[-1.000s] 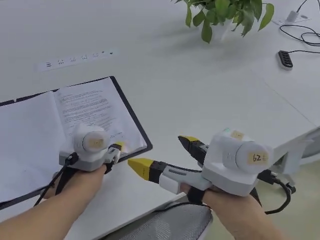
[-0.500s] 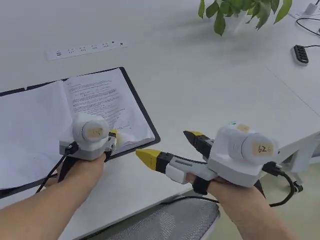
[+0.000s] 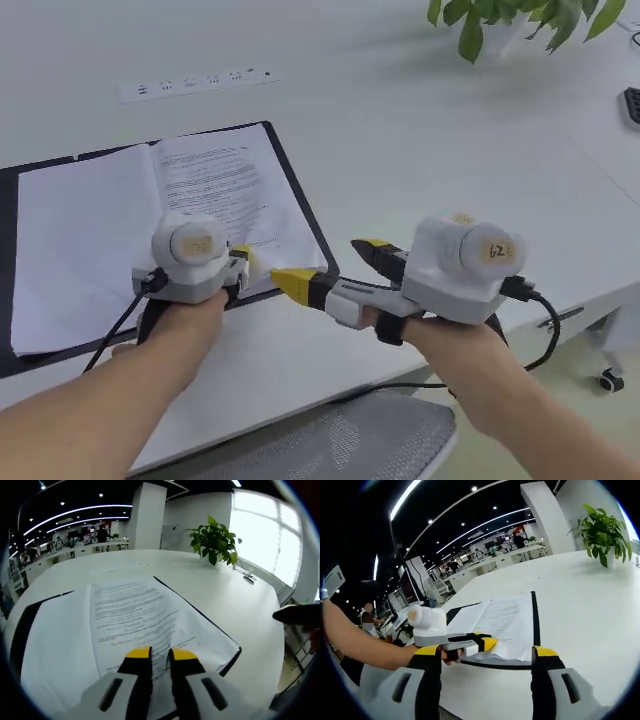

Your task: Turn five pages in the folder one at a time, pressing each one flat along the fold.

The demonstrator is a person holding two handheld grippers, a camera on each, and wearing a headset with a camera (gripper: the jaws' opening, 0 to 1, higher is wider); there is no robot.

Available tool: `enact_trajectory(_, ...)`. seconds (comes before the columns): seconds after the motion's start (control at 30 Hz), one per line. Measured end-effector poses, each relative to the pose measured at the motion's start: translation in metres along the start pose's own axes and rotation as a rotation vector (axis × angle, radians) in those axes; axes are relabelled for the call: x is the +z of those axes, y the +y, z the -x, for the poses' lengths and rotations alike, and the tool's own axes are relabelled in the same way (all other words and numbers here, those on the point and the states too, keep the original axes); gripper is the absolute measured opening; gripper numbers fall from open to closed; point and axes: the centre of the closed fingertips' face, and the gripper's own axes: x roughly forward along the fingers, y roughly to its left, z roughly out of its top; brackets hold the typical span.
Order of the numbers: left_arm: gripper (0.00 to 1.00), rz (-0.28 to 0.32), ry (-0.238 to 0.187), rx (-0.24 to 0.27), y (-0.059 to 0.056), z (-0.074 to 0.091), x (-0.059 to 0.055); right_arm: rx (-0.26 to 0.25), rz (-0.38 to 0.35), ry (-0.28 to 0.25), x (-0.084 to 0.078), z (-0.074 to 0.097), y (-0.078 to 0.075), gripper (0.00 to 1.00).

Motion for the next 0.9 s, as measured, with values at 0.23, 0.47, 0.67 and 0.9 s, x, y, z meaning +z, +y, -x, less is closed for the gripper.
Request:
enact_trajectory(0.23,0.11,0.042,-0.006,-0.010,-0.002,0.004,0.001,0.068,-0.168,0.060,-0.011,-0.023,0.008,0.56)
enact_trajectory(0.47,0.12,0.038,-0.008,-0.012,-0.002,0.004,0.001,0.071,-0.399,0.083,-0.018,-0.042,0.006,0.47)
enact_trajectory(0.67,0.12,0.035,-0.011,-0.014,-0.002,0.003,0.001,0.077,-0.440,0.124,-0.029,-0.055,0.012,0.40)
enact_trajectory(0.9,0.12,0.041,-0.014,-0.016,-0.002,0.003,0.002,0.057,-0.519,0.112,-0.036,-0.066,0.009,0.40)
